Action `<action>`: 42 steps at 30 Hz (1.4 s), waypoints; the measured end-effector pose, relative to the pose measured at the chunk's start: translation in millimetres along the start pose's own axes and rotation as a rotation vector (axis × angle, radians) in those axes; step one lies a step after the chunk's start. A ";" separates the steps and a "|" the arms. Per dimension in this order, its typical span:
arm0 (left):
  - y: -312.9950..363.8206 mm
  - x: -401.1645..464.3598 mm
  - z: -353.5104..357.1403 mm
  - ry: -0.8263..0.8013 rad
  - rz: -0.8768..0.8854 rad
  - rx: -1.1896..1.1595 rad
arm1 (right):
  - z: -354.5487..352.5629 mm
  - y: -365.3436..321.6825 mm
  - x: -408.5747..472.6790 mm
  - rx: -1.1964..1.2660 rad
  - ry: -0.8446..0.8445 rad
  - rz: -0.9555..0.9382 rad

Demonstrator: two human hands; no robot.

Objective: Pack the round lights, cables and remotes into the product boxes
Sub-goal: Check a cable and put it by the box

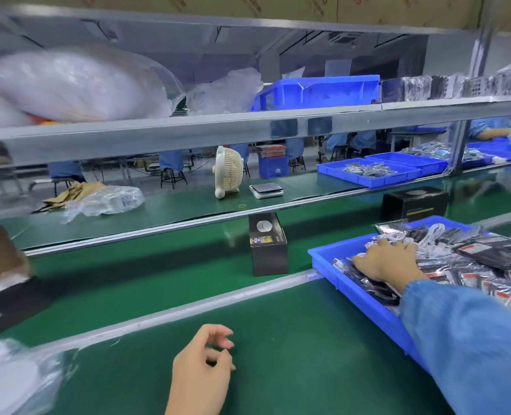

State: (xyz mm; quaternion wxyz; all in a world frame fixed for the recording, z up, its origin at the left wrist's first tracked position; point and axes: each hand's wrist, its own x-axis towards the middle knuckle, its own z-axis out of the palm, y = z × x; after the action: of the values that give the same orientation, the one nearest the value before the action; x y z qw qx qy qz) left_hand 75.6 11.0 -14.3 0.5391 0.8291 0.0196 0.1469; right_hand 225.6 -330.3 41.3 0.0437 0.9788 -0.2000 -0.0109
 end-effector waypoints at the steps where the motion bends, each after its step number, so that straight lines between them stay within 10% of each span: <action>1: 0.7 -0.6 -0.6 -0.015 0.000 0.003 | -1.1 -1.0 0.6 -0.018 -0.001 0.008; 29: -0.8 -1.5 -2.1 -0.123 0.037 0.096 | -24.8 -21.0 -2.3 0.780 0.732 -0.179; 34: -2.6 -1.1 -1.1 -0.122 0.053 0.102 | -34.2 -74.7 -58.5 1.177 0.040 -0.634; 39: -2.9 -0.2 -0.8 -0.119 0.076 0.113 | -20.4 -123.3 -112.0 1.826 -0.847 -0.556; 42: -1.4 -0.4 -0.1 -0.124 0.095 0.122 | 11.4 -143.3 -141.2 2.056 -0.974 -0.423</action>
State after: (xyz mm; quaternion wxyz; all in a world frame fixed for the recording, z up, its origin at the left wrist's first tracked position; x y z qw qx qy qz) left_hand 75.3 11.6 -15.6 0.4804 0.8678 -0.0443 0.1193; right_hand 151.2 -144.6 17.6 -0.8576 0.4583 0.0576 -0.2263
